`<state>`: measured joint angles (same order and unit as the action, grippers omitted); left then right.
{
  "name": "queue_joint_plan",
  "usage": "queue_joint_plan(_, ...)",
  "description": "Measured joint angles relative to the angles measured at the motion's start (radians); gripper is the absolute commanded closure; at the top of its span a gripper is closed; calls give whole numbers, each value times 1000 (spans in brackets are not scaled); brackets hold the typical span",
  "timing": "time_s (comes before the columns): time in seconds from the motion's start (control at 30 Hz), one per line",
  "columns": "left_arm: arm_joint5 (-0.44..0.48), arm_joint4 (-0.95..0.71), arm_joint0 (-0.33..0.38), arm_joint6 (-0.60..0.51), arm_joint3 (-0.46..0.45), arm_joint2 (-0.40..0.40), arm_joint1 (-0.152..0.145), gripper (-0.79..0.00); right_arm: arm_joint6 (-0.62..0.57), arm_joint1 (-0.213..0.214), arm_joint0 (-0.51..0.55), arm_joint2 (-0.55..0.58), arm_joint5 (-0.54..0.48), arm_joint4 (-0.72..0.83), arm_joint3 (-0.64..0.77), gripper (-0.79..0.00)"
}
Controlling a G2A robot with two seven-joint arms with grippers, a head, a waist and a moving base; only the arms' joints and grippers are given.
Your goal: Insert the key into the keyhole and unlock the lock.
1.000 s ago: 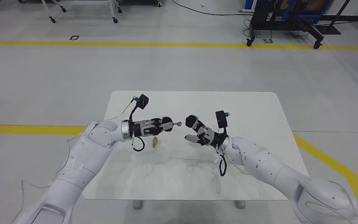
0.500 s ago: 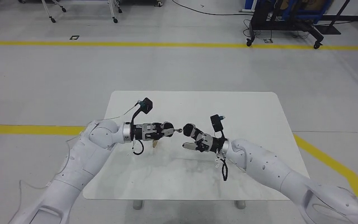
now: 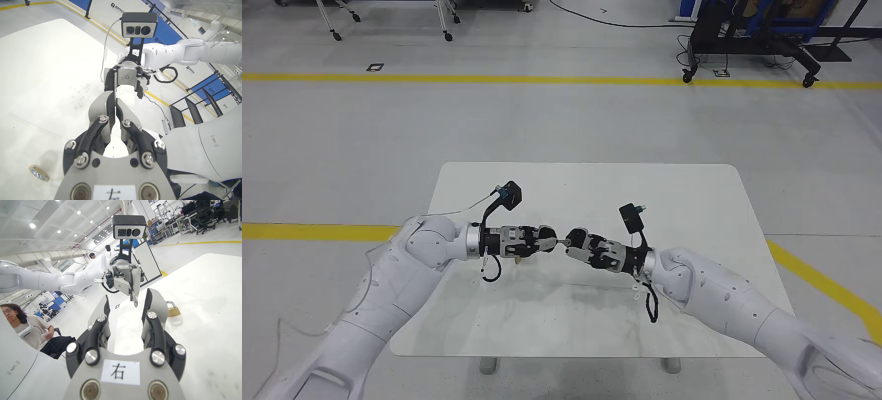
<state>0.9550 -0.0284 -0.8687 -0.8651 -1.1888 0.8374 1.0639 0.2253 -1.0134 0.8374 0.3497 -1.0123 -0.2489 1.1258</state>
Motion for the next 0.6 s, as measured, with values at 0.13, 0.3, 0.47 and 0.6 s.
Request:
queue_joint_plan(0.13, 4, 1, 3, 4, 2, -4, -3, 0, -35, 1, 8, 10, 0, 29, 12, -372)
queue_joint_plan(0.3, 9, -1, 4, 9, 3, -7, -6, 0, -96, -4, 12, 15, 0, 83, 9, -360)
queue_joint_plan(0.47, 10, -4, 5, 10, 1, -12, -8, 0, -146, -14, 12, 26, 0, 118, 1, -320)
queue_joint_plan(0.6, 11, -4, 7, 11, 0, -16, -10, 0, -173, -20, 15, 38, 0, 130, -4, -215)
